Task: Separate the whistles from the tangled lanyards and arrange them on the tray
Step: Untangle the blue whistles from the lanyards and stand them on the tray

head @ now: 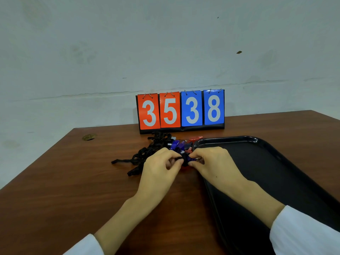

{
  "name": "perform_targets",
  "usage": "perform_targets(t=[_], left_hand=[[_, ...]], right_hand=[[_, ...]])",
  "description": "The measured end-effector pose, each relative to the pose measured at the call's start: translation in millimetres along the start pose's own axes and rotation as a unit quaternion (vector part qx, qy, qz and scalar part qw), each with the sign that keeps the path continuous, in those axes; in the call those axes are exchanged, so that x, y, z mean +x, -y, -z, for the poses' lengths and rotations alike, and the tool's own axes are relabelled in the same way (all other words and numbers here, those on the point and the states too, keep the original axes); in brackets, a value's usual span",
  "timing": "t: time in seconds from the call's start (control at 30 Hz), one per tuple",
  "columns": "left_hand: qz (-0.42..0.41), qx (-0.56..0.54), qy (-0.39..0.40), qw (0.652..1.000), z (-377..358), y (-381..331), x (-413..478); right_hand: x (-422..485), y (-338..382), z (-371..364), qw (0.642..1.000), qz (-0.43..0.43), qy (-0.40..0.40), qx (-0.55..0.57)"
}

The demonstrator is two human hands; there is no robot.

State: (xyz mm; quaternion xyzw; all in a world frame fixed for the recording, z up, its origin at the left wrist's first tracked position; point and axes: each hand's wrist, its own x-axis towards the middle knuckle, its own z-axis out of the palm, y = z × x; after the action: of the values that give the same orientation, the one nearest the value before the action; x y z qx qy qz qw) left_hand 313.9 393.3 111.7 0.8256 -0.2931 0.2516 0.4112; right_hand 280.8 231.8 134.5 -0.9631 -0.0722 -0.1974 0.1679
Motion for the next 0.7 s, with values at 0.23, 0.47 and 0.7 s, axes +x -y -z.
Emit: perform_targets(t=[0.23,0.47,0.7], left_hand=[[0.199,-0.167,0.021,0.965,7.6,-2.0,7.3],[0.226,-0.2,0.008,0.953,8.2,1.3,9.2],[0.198,-0.189,0.014,0.962,6.4,-1.5,6.9]], right_hand=[[-2.2,6.1,2.3,0.997,0.067,0.032,-0.008],[-5.9,9.0,1.0,0.995,0.097,0.0,0.005],[-4.7,10.0,-0.3,0.999,0.042,-0.011,0.024]])
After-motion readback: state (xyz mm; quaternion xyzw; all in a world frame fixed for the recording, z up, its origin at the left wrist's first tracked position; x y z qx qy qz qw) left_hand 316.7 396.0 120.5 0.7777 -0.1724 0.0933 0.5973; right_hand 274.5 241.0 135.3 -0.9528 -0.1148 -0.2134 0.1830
